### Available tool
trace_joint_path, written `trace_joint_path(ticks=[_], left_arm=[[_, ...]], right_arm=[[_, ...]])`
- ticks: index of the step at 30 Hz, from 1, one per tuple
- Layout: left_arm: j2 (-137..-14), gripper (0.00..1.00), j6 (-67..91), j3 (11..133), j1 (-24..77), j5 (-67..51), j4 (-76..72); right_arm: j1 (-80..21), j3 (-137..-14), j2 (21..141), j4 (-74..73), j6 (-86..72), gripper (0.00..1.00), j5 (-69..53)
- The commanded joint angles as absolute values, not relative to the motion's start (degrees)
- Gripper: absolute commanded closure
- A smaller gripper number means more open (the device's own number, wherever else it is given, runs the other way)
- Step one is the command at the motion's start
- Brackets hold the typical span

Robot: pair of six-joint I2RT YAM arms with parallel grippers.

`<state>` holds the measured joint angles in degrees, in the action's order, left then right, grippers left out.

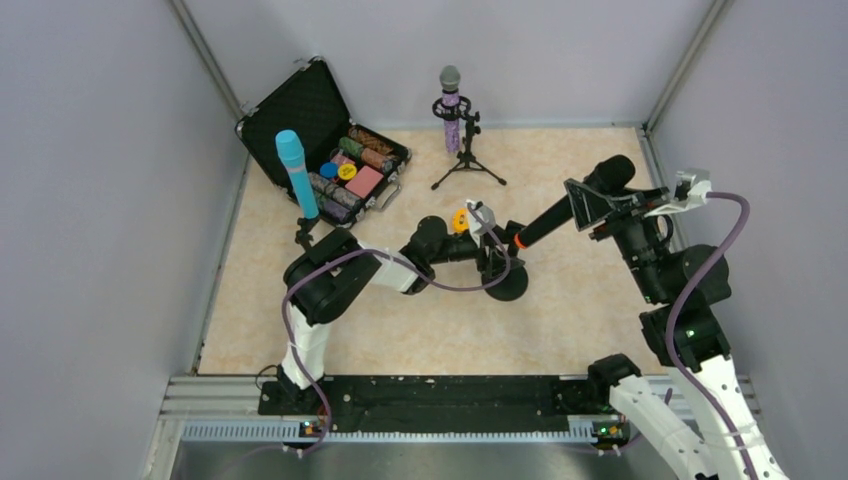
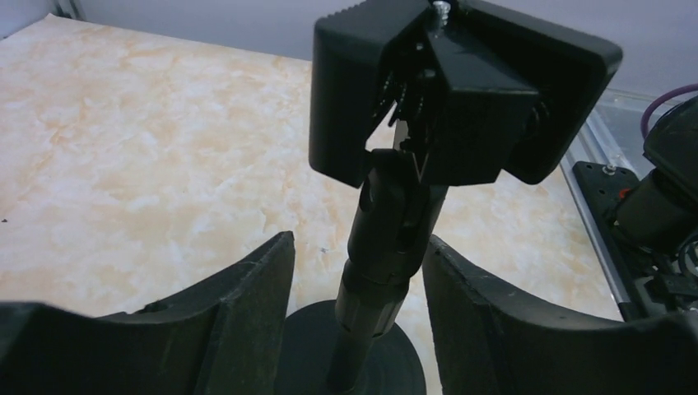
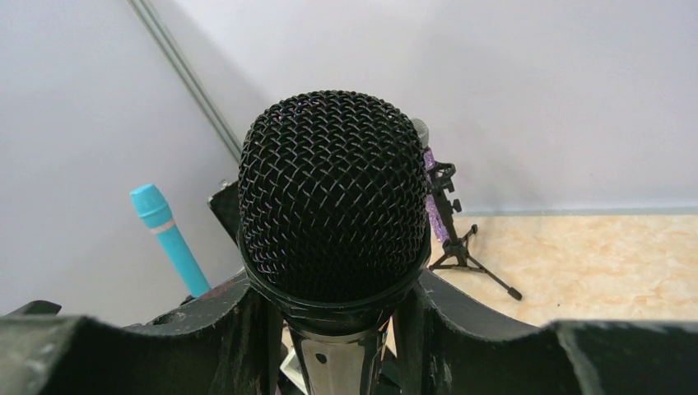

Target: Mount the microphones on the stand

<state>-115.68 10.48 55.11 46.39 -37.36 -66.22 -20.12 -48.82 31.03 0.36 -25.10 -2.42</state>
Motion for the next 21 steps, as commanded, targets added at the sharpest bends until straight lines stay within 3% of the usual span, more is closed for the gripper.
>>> trace_joint_path(ticks=[1, 8, 12, 21], left_arm=[[-116.1, 0.44, 8.2, 56.4, 46.8, -38.1, -71.7], [-111.7, 0.91, 6.0, 51.8, 46.8, -37.0, -70.0], [-107.4, 1.00, 4.3, 49.0, 46.8, -36.3, -66.8], [-96.6, 1.00, 1.0, 42.8, 46.8, -36.1, -58.3]], right_arm=[[-20.8, -51.4, 31.2, 3.0, -25.7, 1.00, -2.1], [-20.7, -51.2, 31.0, 3.1, -26.0, 1.00, -1.9], [-20.8, -51.5, 31.0, 3.2, -25.9, 1.00, -1.9], [-20.7, -51.1, 31.4, 3.5, -26.0, 1.00, -2.4]])
